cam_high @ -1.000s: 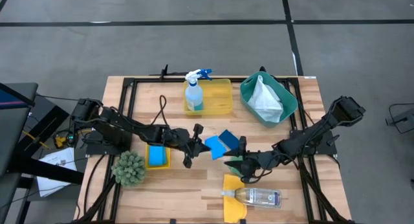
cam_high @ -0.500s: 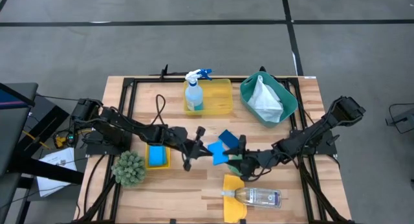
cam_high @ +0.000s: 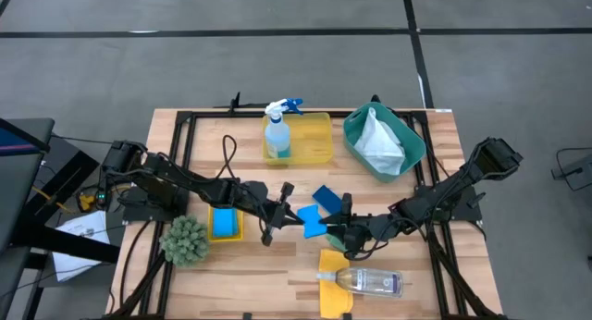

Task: Pick & Place Kitchen Items
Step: Put the blue sponge into the bottom yellow bin

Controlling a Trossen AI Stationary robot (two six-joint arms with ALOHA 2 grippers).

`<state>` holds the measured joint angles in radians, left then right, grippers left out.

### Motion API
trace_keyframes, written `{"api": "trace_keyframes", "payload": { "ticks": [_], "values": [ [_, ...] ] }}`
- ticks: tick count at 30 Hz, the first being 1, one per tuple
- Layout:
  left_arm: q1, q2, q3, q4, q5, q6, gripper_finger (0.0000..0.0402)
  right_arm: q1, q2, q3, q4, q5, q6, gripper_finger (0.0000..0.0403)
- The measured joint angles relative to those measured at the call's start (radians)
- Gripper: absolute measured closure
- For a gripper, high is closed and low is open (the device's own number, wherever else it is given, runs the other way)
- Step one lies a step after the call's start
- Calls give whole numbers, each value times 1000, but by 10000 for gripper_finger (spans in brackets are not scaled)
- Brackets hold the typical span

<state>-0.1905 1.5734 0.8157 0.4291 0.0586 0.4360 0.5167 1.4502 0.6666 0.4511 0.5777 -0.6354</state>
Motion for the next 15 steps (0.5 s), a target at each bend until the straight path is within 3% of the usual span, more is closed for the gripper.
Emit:
{"api": "trace_keyframes", "payload": {
  "ticks": [6,11,15],
  "values": [
    [0,0,0,-1,1,-19,401,-1,1,0,10,0,-4,389],
    [0,0,0,0,-28,-49,396,-1,1,0,26,27,-10,384],
    [0,-1,0,-22,-180,-120,378,10,1,-1,19,120,-24,396]
  ]
}}
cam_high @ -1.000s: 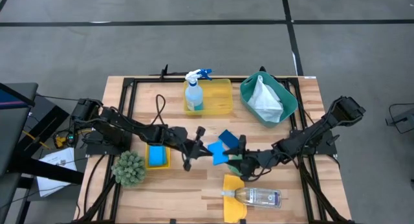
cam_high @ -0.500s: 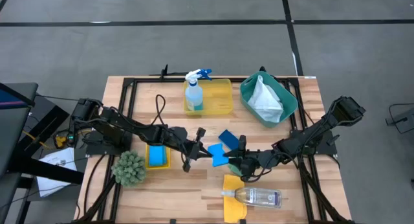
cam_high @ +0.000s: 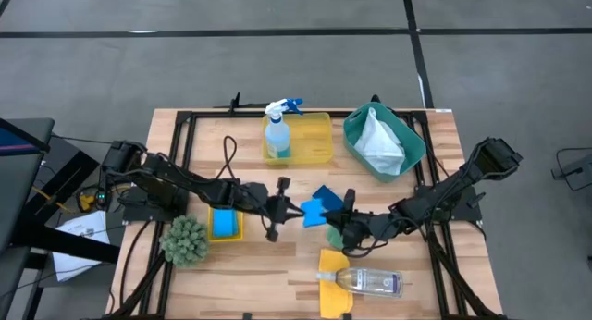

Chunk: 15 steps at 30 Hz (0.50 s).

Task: Pick & Place Kitchen Items
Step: Put the blue sponge into the bottom yellow bin

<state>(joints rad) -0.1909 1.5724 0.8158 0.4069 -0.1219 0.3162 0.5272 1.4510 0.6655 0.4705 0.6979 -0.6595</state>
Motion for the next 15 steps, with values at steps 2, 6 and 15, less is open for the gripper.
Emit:
{"api": "trace_keyframes", "payload": {
  "ticks": [2,6,15],
  "values": [
    [1,-8,0,-44,-48,-12,366,2,1,0,-1,29,-9,395],
    [2,-32,-1,-129,-65,-65,339,9,1,0,-19,66,-14,398],
    [13,-116,-1,-193,-100,-305,277,8,2,0,-19,106,-29,401]
  ]
}}
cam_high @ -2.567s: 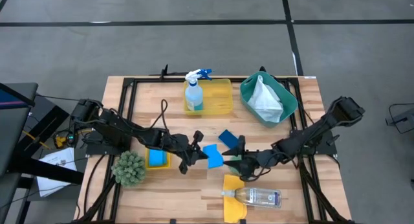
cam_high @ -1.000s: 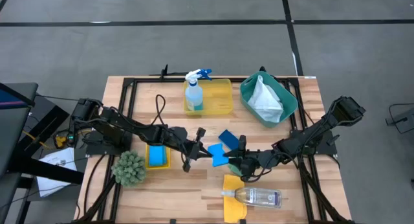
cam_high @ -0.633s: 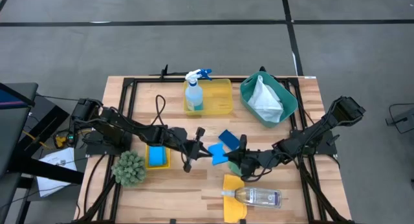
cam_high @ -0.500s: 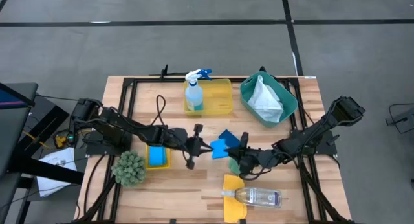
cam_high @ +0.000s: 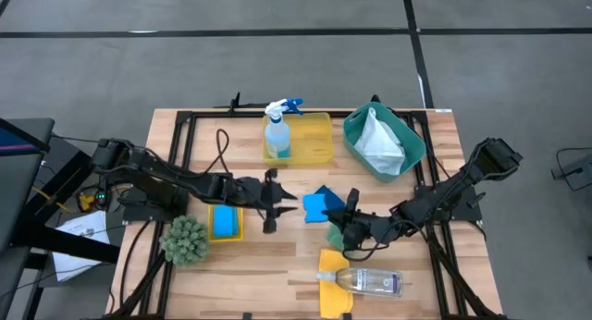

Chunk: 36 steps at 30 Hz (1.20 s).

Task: Pick & Place Kitchen Items
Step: Put the blue sponge into the bottom yellow bin

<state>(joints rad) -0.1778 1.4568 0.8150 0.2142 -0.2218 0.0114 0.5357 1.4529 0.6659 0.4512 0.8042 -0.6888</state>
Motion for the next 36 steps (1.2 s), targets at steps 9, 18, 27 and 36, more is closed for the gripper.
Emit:
{"api": "trace_keyframes", "payload": {
  "ticks": [9,18,27,36],
  "values": [
    [62,-65,0,-52,65,-754,254,-9,8,1,-80,110,-52,402],
    [117,-54,0,-76,116,-1047,251,-24,115,1,-81,173,-171,402],
    [158,-17,-1,-85,157,-1147,253,-62,282,100,1,229,-329,402],
    [176,52,0,-104,230,-1199,253,-90,368,192,2,245,-463,400]
  ]
}}
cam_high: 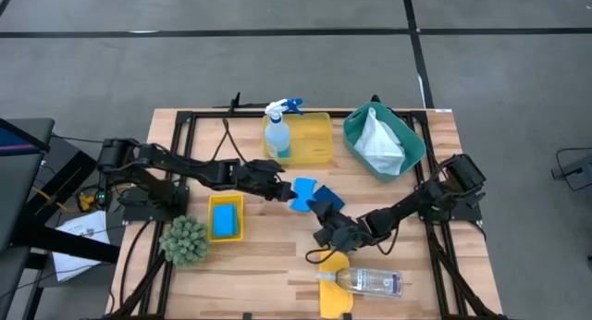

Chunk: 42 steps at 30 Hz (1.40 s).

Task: Pick & Place Kitchen Items
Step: Put the blue sponge into the bottom yellow bin

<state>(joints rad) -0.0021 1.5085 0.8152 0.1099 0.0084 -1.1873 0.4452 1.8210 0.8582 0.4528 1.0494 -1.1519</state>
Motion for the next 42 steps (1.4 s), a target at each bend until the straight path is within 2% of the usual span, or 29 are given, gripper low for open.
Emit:
{"api": "trace_keyframes", "payload": {
  "ticks": [8,17,21,31,36,42],
  "values": [
    [0,5,0,0,-5,1,253,-6,-7,27,3,-46,-53,400],
    [0,5,0,19,-10,14,257,-5,-7,27,4,-47,-53,399],
    [0,5,0,26,-12,31,283,-9,-8,27,4,-46,-53,399],
    [0,5,0,26,-18,83,393,-9,-8,27,4,-29,-41,399],
    [0,5,0,27,-17,89,398,-12,-8,27,9,-28,-9,392],
    [0,4,0,10,-18,83,400,-21,-8,27,25,-28,87,359]
  ]
}}
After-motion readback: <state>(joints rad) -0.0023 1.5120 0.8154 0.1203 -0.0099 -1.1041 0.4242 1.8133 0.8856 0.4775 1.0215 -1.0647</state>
